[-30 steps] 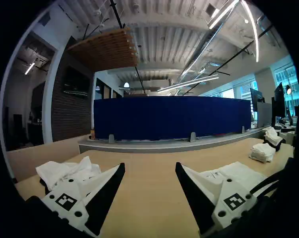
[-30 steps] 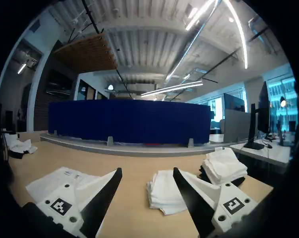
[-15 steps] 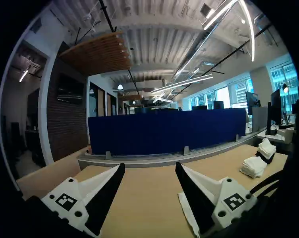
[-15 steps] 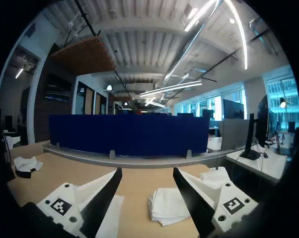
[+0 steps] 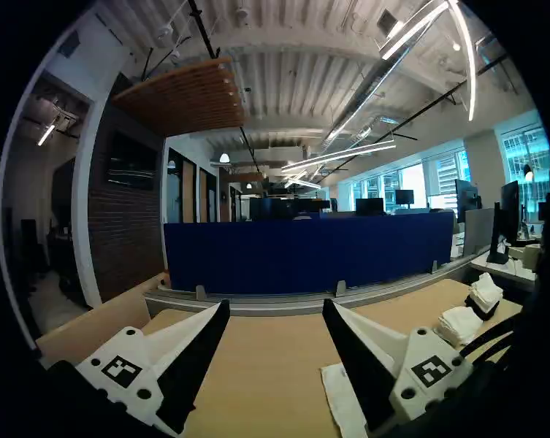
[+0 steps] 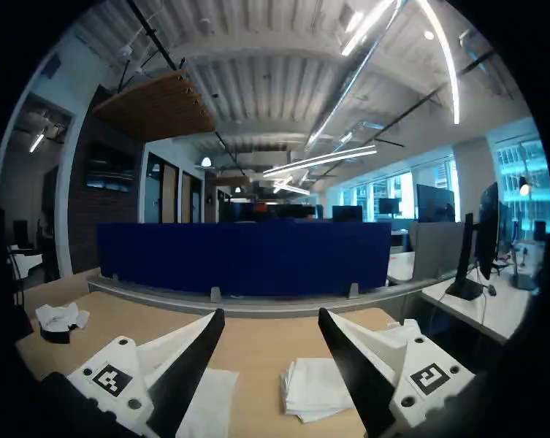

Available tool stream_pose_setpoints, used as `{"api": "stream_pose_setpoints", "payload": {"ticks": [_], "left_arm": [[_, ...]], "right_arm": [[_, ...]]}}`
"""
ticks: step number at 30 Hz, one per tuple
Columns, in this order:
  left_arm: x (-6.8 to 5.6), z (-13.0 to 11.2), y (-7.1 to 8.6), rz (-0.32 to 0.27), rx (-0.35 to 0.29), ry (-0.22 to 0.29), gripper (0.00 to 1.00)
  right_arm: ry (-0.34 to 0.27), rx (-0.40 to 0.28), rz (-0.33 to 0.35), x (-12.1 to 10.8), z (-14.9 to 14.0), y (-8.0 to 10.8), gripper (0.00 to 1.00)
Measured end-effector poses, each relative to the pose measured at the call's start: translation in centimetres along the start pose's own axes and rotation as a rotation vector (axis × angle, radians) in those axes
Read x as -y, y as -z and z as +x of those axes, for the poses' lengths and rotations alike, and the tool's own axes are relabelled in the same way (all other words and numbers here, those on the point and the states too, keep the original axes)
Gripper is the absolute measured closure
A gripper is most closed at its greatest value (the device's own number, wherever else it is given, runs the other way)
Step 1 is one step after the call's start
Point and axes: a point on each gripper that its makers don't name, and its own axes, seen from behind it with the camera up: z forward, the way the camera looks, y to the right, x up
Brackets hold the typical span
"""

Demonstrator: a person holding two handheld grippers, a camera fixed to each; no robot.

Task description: Fold towel

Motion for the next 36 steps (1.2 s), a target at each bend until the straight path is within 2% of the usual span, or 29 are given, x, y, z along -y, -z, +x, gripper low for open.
{"api": "stream_pose_setpoints", "payload": {"ticks": [7, 12, 18, 21, 24, 30, 36], "left_arm": [[-2.1, -0.6, 0.4, -0.082, 0.083, -0.032, 0.06], [-4.6, -2.6, 0.8, -0.179, 0.18, -0.063, 0.06], [-7.6, -4.9, 1.7, -0.292, 0.284, -0.09, 0.06], [-8.3, -5.3, 1.9, -0.307, 0.301, -0.103, 0.06], [-8.9, -5.7, 2.1, -0.31, 0.31, -0.109, 0.06], [-9.8, -6.8, 2.3, -0.322, 0.334, -0.106, 0.06], [-10.3, -9.3, 2.5, -0.348, 0.373, -0.118, 0.06]], "right_arm": [[0.041, 0.063, 0.093, 1.2, -0.4, -0.4, 0.0], [0.076, 0.137, 0.165, 1.9, -1.5, -0.6, 0.0], [0.13, 0.271, 0.28, 3.3, -4.2, -0.1, 0.0], [0.157, 0.308, 0.338, 4.2, -5.0, 0.5, 0.0], [0.179, 0.318, 0.374, 4.9, -5.3, 0.8, 0.0], [0.201, 0.337, 0.422, 6.3, -6.2, 1.2, 0.0], [0.207, 0.373, 0.443, 7.4, -8.5, 1.4, 0.0]]}}
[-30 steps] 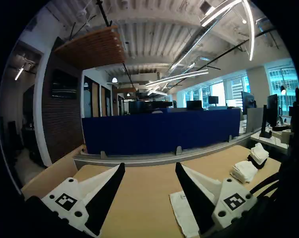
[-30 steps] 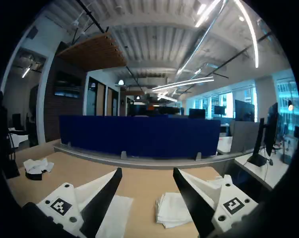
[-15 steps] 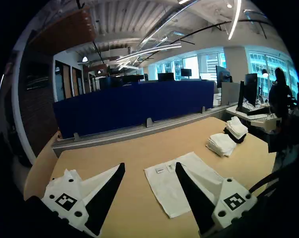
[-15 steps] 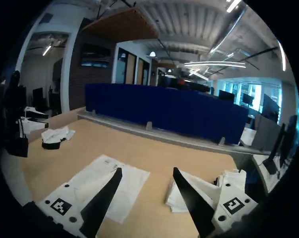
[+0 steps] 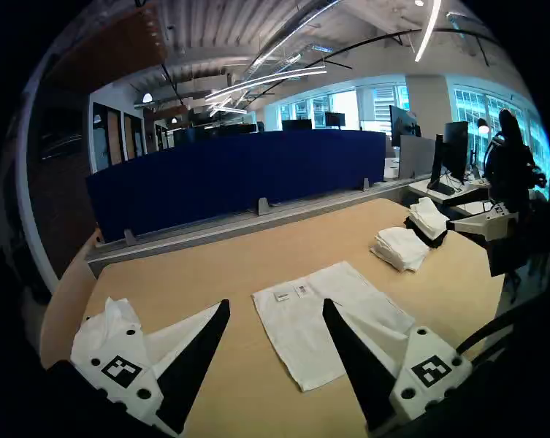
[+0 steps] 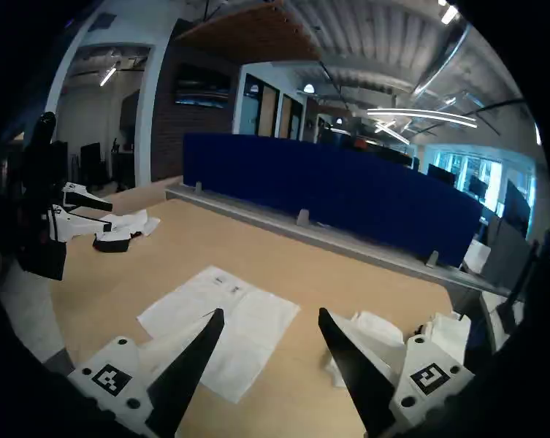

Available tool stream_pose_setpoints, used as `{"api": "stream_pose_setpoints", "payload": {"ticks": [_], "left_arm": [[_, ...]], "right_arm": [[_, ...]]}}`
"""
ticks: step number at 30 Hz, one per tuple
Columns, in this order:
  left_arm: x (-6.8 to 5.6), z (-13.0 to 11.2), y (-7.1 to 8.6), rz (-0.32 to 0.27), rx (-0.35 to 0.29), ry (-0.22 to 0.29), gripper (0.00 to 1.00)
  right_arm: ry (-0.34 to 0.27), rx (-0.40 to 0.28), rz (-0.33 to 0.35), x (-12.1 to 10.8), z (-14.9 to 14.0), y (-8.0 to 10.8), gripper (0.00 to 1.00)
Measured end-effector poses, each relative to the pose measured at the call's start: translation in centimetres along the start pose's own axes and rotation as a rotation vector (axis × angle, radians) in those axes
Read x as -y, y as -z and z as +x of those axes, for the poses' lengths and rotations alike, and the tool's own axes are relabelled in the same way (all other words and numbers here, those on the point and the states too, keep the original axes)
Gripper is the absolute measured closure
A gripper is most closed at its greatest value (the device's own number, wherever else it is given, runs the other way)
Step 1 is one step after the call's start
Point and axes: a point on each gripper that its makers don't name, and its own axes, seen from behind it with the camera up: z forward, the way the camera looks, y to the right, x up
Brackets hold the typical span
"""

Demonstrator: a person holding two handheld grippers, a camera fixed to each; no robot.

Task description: Fold towel

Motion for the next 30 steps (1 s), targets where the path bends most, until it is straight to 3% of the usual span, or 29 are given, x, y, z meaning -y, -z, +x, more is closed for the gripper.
{"api": "stream_pose_setpoints", "payload": {"ticks": [7, 15, 30], "left_arm": [[-0.9, -3.5, -1.5, -0.054, 0.063, -0.023, 0.06], [-2.2, -9.4, -3.3, -0.127, 0.176, -0.052, 0.06], [-4.0, -18.0, -5.8, -0.207, 0.346, -0.042, 0.06]], "right_arm": [[0.004, 0.055, 0.03, 1.6, -2.9, -2.0, 0.0], [0.041, 0.144, 0.081, 3.4, -7.5, -4.3, 0.0], [0.096, 0.303, 0.148, 5.3, -15.3, -6.6, 0.0]]}}
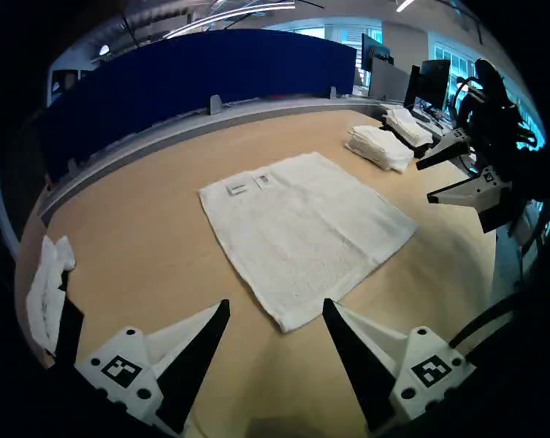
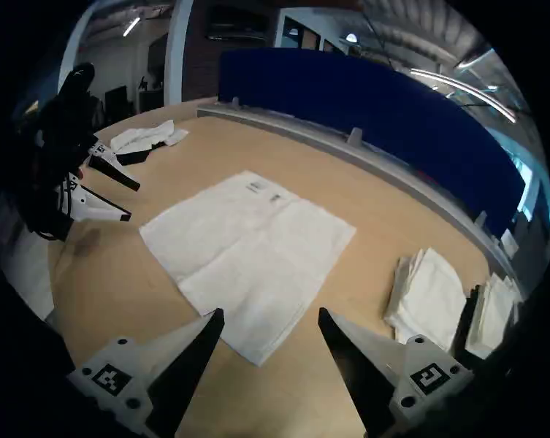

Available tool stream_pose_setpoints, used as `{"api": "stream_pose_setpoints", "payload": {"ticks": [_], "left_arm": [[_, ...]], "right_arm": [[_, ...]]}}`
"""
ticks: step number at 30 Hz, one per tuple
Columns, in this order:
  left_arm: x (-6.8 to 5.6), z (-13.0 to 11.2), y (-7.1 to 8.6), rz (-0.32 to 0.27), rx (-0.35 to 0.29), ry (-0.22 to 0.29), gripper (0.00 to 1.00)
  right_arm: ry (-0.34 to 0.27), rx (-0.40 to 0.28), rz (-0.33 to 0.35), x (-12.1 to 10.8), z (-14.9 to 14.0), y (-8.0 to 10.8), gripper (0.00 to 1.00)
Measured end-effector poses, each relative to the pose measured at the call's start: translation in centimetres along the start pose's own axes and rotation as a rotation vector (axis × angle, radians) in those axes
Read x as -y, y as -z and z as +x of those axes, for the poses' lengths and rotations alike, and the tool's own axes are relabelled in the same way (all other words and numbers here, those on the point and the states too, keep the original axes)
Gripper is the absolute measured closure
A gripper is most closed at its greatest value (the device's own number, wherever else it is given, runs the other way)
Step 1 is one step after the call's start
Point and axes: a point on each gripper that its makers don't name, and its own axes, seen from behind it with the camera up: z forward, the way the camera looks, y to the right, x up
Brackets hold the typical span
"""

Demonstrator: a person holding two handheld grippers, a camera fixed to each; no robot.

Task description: Fold towel

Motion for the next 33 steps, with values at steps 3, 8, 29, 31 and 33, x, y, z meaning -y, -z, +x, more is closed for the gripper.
{"api": "stream_pose_setpoints", "payload": {"ticks": [3, 8, 29, 31, 33], "left_arm": [[-0.3, -0.9, -0.7, -0.015, 0.027, -0.006, 0.06], [-0.8, -1.8, -1.8, -0.039, 0.061, -0.014, 0.06], [-1.8, -4.3, -3.0, -0.065, 0.173, -0.013, 0.11], [-1.7, -4.3, -3.0, -0.059, 0.177, -0.016, 0.14], [-1.5, -4.3, -3.0, -0.05, 0.183, -0.02, 0.18]], "right_arm": [[-0.003, 0.029, 0.007, 0.2, -1.2, -0.4, 0.0], [-0.003, 0.073, 0.015, 0.2, -3.1, -0.8, 0.0], [-0.029, 0.172, 0.076, 1.3, -7.5, -2.6, 0.23], [-0.037, 0.175, 0.08, 1.4, -7.7, -2.7, 0.27], [-0.044, 0.177, 0.084, 1.5, -7.9, -2.7, 0.3]]}}
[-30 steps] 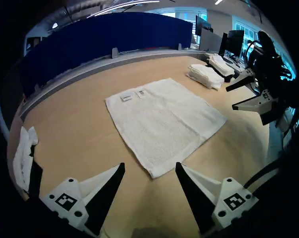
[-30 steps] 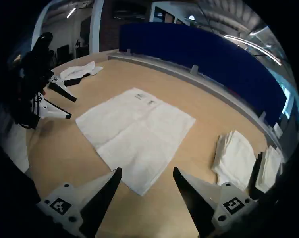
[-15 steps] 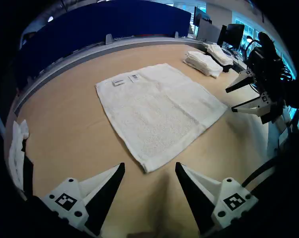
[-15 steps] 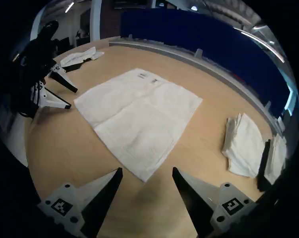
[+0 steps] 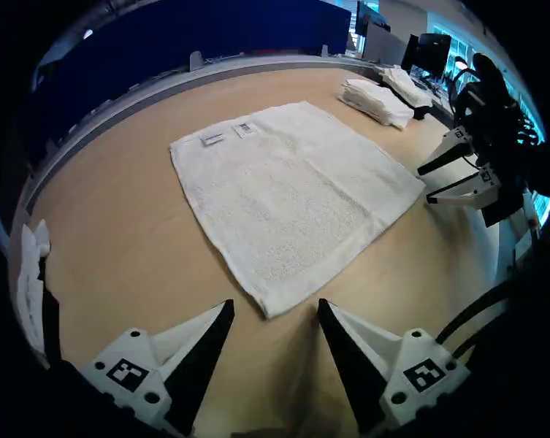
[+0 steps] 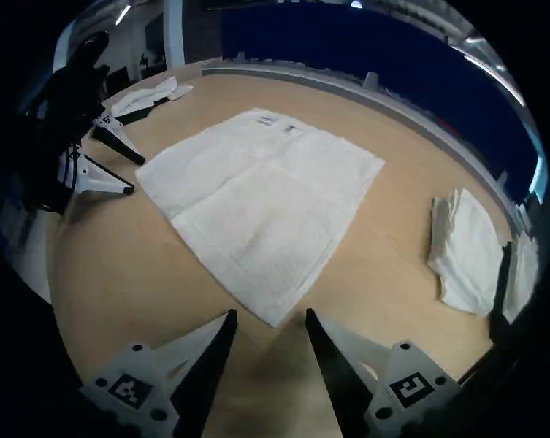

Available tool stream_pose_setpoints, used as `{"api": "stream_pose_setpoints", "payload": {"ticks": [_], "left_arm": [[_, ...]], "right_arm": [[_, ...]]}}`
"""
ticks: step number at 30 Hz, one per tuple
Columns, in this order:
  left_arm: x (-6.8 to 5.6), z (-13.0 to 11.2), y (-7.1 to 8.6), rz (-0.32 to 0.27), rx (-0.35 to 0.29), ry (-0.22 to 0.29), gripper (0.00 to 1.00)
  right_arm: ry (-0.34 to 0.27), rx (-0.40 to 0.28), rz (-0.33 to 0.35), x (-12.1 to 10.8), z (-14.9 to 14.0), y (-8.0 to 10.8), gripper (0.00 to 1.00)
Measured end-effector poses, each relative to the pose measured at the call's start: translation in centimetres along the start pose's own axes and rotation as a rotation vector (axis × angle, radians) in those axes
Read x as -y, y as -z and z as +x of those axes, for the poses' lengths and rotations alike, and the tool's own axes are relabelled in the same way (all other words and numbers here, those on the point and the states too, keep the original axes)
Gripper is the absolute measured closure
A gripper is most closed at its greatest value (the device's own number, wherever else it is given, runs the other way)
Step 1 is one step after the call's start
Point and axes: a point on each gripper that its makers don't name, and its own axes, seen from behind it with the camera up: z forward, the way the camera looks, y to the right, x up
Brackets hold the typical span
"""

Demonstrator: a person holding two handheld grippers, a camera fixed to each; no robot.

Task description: Fold towel

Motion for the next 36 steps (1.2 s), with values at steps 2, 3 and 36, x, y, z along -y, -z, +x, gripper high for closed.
{"api": "stream_pose_setpoints", "payload": {"ticks": [2, 3, 36], "left_arm": [[0.28, -0.01, 0.02, 0.014, 0.007, -0.003, 0.27], [0.38, -0.01, 0.04, 0.019, 0.01, -0.003, 0.29], [0.29, -0.15, -0.01, 0.02, 0.049, 0.027, 0.91]], "right_arm": [[-0.007, -0.001, 0.005, 0.11, -0.1, -0.06, 0.36], [-0.01, -0.001, 0.007, 0.16, -0.12, -0.07, 0.38], [-0.09, 0.008, -0.006, -0.12, 0.26, -0.16, 0.83]]}}
